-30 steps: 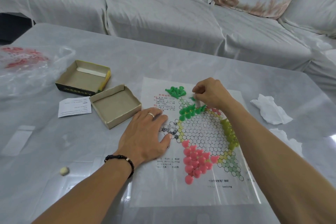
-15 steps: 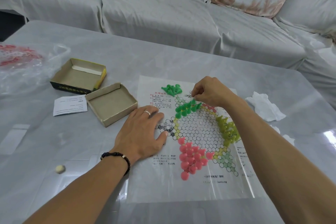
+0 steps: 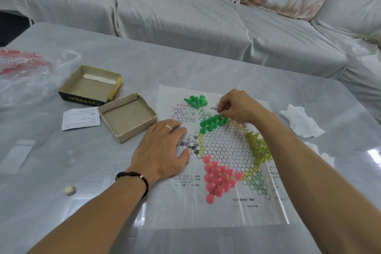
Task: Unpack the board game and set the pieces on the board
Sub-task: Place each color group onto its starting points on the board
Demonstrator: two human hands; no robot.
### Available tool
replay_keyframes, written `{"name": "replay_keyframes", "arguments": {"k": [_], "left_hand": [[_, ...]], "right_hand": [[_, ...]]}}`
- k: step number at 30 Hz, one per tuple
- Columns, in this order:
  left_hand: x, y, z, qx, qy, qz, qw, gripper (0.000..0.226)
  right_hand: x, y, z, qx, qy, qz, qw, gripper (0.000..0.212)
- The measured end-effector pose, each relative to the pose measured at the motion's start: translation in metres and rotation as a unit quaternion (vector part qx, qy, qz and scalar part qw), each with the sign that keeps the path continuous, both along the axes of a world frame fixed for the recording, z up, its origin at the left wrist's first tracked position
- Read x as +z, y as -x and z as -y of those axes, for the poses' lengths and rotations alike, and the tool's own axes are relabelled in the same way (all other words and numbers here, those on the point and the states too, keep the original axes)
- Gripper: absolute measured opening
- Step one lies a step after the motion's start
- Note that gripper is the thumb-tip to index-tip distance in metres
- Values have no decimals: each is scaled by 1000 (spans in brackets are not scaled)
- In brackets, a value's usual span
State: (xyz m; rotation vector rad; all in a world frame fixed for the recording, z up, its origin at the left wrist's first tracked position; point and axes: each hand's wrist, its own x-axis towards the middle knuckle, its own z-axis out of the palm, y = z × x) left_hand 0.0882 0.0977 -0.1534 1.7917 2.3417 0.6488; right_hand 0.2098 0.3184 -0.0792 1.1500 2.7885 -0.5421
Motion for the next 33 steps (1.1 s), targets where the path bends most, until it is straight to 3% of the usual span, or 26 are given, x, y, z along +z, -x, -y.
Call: {"name": "replay_keyframes", "arguments": {"k": [12,19,28,33], "left_hand": [[1,-1,0,0,-2,0,1000,50],[1,0,0,-1,-3,-1,1000,48],[-3,1,0,2,-3,-4,1000,48],[-3,1,0,2,0,2,1000,51]], "right_hand": [[6,-1,2,-2,4,-9,1000,19],[12,27,6,40,-67,-44,996,24],[-17,40,1,22,-98,7,995,22],[-12,28,-6,-27,-34,-77,996,19]]}}
